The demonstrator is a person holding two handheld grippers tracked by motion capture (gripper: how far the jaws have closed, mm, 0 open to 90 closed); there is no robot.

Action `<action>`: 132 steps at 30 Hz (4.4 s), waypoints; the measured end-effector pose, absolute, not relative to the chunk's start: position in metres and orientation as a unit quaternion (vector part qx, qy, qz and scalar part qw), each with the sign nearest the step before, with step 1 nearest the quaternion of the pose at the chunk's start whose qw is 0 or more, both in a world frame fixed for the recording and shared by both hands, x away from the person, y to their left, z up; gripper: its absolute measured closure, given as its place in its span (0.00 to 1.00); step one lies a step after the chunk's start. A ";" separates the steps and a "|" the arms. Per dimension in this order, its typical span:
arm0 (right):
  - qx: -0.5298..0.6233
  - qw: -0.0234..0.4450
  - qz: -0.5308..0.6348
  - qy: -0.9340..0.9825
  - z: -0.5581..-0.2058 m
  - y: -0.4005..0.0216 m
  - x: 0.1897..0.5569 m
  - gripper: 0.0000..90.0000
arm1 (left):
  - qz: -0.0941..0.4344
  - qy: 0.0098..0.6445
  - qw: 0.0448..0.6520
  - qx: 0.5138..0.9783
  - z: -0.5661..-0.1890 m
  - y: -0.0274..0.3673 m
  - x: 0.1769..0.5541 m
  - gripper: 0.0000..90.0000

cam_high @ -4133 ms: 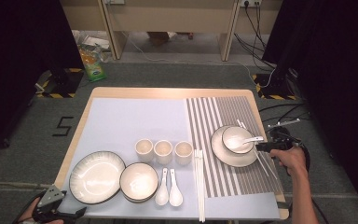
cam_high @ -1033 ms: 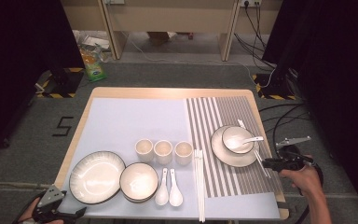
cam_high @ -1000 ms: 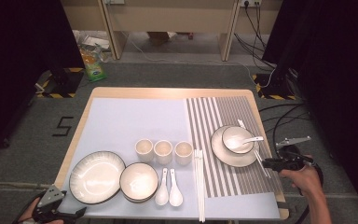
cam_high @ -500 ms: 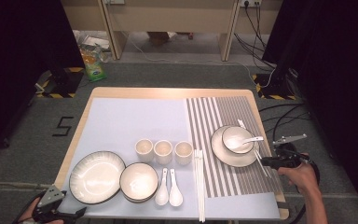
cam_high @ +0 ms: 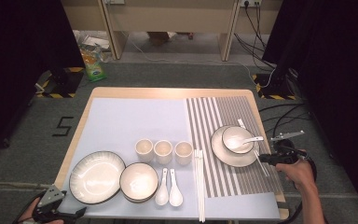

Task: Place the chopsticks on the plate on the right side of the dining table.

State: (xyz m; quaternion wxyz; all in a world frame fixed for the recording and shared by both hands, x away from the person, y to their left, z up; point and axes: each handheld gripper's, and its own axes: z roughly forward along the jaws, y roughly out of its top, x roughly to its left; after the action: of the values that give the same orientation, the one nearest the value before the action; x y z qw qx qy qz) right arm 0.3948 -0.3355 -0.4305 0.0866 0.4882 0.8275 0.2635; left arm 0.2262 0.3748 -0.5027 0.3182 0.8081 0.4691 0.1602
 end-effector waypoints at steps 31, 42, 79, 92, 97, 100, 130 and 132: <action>0.462 0.108 0.238 0.848 -0.433 -0.326 0.394 0.86 | 0.158 0.469 0.317 0.809 -0.502 0.375 0.226 0.00; 0.453 0.117 0.237 0.851 -0.432 -0.327 0.398 0.87 | 0.159 0.469 0.317 0.809 -0.502 0.375 0.226 0.00; 0.461 0.129 0.229 0.848 -0.431 -0.317 0.427 0.83 | 0.161 0.469 0.319 0.807 -0.503 0.375 0.226 0.00; 0.466 0.150 0.265 0.831 -0.396 -0.320 0.405 0.70 | 0.159 0.469 0.318 0.808 -0.503 0.375 0.226 0.00; 0.470 0.155 0.274 0.824 -0.385 -0.311 0.402 0.62 | 0.160 0.469 0.318 0.808 -0.503 0.375 0.226 0.00; 0.467 0.158 0.282 0.823 -0.379 -0.303 0.401 0.61 | 0.161 0.469 0.319 0.808 -0.503 0.375 0.226 0.00; 0.480 0.154 0.290 0.813 -0.360 -0.227 0.474 0.52 | 0.160 0.469 0.318 0.808 -0.503 0.375 0.226 0.00; 0.482 0.156 0.285 0.813 -0.359 -0.225 0.479 0.52 | 0.161 0.469 0.320 0.807 -0.503 0.375 0.226 0.00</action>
State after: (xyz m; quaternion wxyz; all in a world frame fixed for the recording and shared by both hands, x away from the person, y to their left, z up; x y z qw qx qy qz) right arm 0.4792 -0.2248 -0.3592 0.1565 0.4824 0.8133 0.2853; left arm 0.2260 0.3749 -0.5031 0.3199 0.8072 0.4691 0.1612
